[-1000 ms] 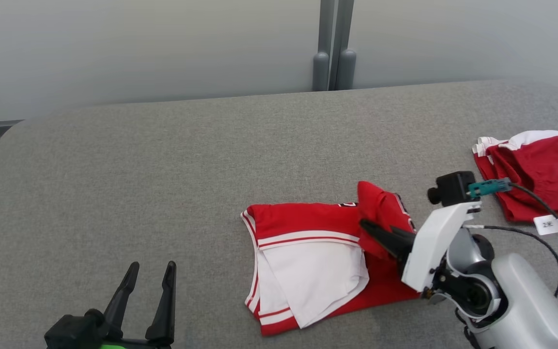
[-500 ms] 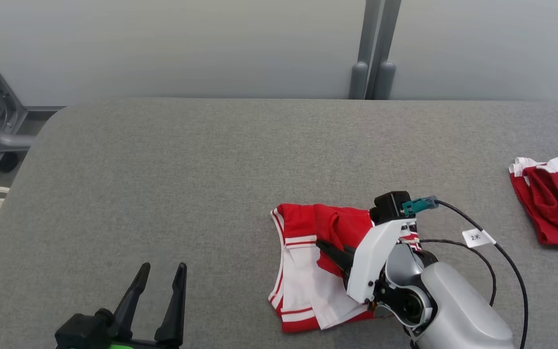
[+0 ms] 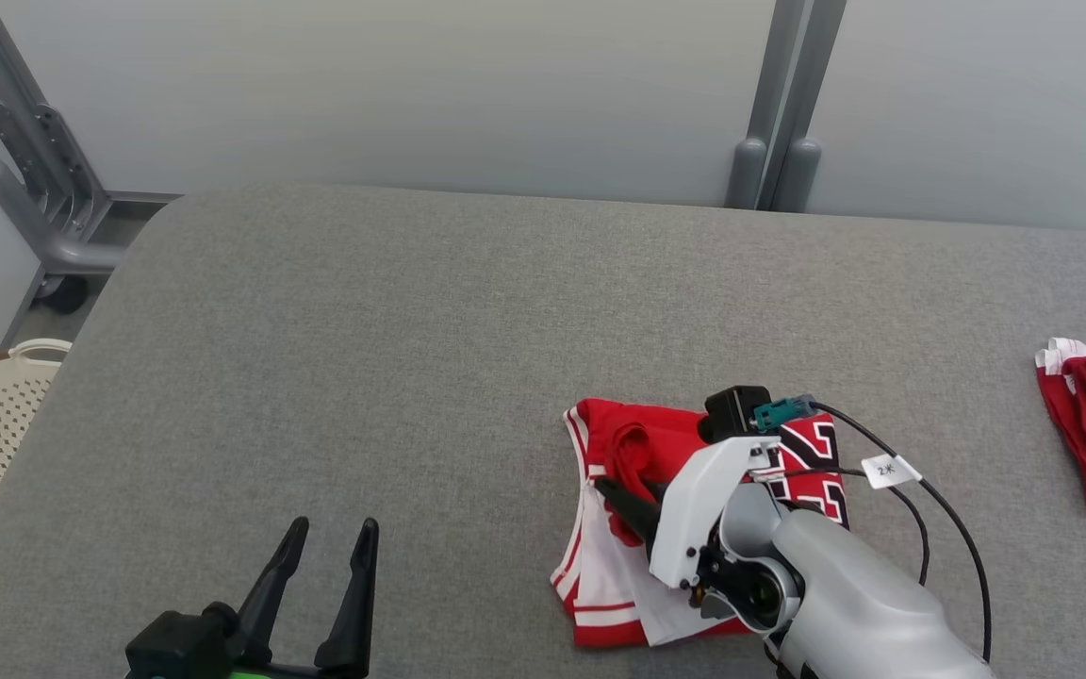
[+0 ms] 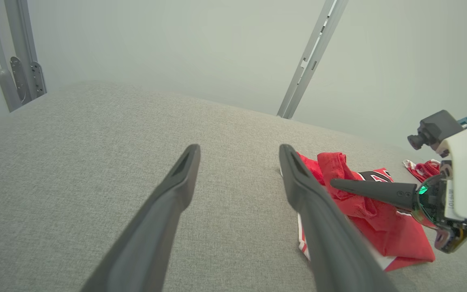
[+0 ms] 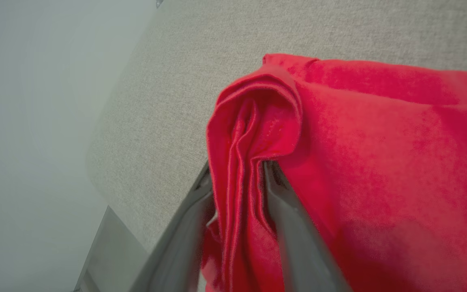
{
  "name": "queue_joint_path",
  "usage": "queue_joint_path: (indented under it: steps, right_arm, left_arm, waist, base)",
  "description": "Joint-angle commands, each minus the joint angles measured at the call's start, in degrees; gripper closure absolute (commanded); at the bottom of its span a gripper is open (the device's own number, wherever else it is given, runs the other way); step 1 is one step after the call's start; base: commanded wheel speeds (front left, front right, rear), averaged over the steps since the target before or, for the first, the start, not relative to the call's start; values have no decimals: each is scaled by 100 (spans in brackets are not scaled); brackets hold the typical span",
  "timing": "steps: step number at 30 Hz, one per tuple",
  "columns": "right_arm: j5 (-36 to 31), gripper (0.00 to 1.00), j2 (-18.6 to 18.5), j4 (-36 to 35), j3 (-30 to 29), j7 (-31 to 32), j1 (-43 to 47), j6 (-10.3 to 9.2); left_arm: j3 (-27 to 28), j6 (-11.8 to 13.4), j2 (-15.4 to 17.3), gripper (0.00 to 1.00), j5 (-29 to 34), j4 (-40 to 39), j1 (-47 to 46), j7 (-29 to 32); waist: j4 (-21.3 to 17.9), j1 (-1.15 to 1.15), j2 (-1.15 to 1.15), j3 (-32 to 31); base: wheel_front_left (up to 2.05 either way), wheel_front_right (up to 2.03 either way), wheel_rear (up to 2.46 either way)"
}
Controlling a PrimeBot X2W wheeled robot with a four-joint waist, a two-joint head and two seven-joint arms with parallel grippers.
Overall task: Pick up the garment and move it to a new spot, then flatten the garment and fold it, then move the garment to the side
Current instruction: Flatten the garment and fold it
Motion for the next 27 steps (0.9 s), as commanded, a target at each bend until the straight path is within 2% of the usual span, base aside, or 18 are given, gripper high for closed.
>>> queue_joint_path:
  steps: [1,6,12,20,24,27]
  right_arm:
    - [115,0,-6,79,99,-89,-99,1]
    - [604,0,-6,299,576,-404,-368,2]
    - [1106,0,-6,202,1024,-842,-707,1]
    - [743,0,-12,640,1018,-1593,-1194,1]
    - [529,0,-363,698,968,-1677,-1151,1]
    - [451,0,-776,512,1005,-1591,-961,1]
  left_arm:
    - [14,-23,-14,0,-7,14,-62,-8]
    - [18,-7,1,0,-27,27,-14,-14]
    - [-3,25,20,0,5,-2,1,-19]
    - [-68,61,19,0,87,-38,19,-18]
    - [-118,73,-18,0,118,-47,8,-5]
    - [-135,93,-35,0,146,-46,3,-7]
  waist:
    - [10,0,0,-16]
    - [-28,0,0,-54]
    - [-134,0,0,-62]
    - [-340,0,0,-51]
    - [-481,0,0,-44]
    - [-599,0,0,-28]
  base:
    - [0,0,0]
    - [0,0,0]
    - [0,0,0]
    - [0,0,0]
    - [0,0,0]
    - [0,0,0]
